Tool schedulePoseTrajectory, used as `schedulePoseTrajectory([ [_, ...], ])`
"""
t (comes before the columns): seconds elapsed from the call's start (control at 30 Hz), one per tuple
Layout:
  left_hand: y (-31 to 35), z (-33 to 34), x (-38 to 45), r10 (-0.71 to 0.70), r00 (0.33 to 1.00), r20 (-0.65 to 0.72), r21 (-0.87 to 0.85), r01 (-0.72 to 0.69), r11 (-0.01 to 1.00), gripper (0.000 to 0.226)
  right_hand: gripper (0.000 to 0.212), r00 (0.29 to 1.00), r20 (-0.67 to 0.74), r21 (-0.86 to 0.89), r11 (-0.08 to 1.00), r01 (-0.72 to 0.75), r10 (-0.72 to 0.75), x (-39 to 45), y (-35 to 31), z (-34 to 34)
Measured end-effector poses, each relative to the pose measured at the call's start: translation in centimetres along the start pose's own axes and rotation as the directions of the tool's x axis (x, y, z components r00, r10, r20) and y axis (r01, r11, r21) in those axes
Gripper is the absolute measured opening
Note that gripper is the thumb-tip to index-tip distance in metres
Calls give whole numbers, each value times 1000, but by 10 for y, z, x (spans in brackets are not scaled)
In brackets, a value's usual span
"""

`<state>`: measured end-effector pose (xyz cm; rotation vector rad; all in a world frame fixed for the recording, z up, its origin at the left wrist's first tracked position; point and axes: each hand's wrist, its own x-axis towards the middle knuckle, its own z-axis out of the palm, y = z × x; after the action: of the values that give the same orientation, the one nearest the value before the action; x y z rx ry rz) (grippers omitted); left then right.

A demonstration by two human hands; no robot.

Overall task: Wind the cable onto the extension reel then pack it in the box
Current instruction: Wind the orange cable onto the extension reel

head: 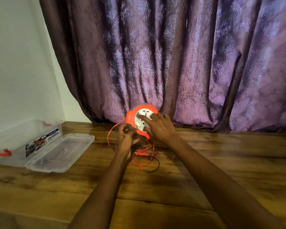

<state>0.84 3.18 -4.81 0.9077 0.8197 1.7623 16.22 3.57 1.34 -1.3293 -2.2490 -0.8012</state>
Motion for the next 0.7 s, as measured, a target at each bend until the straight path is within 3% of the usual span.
schedulePoseTrajectory([
  [0.17, -4, 8, -5, 108, 994, 28, 96, -110, 989, 24, 62, 986, -6, 65, 984, -165, 166, 7, -5, 1],
  [0.23, -8, 11, -5, 156, 988, 12, 115, -156, 981, 26, 61, 936, 30, 234, 908, -348, 351, 6, -8, 2],
  [0.27, -9, 12, -6, 167, 986, 8, 114, -167, 979, 28, 61, 871, 111, 369, 794, -483, 478, 6, -10, 1],
  [0.3, -10, 14, -7, 167, 986, 5, 118, -167, 979, 31, 60, 786, 243, 515, 611, -601, 569, 8, -11, -1],
  [0.37, -14, 17, -9, 171, 985, 1, 150, -170, 974, 40, 50, 641, 520, 739, 79, -669, 565, 13, -11, -4],
  [0.4, -15, 18, -10, 175, 984, 15, 164, -175, 971, 43, 45, 578, 633, 735, -163, -659, 515, 13, -11, -4],
  [0.43, -17, 18, -11, 176, 984, 31, 173, -179, 969, 43, 45, 534, 702, 699, -316, -641, 471, 11, -10, -3],
  [0.47, -18, 18, -12, 183, 982, 42, 178, -188, 966, 41, 46, 515, 732, 678, -396, -620, 447, 9, -10, 0],
  [0.53, -18, 17, -12, 199, 979, 38, 178, -203, 963, 35, 48, 542, 714, 699, -419, -579, 443, 2, -11, 5],
  [0.6, -14, 15, -12, 193, 981, 19, 141, -193, 971, 25, 41, 600, 642, 761, -299, -576, 477, -3, -9, 9],
  [0.63, -12, 15, -11, 176, 984, 13, 116, -176, 978, 21, 37, 637, 580, 789, -155, -595, 508, -5, -6, 9],
  [0.7, -8, 12, -8, 121, 993, -7, 67, -120, 991, 20, 28, 728, 351, 735, 308, -604, 589, -11, 3, 9],
])
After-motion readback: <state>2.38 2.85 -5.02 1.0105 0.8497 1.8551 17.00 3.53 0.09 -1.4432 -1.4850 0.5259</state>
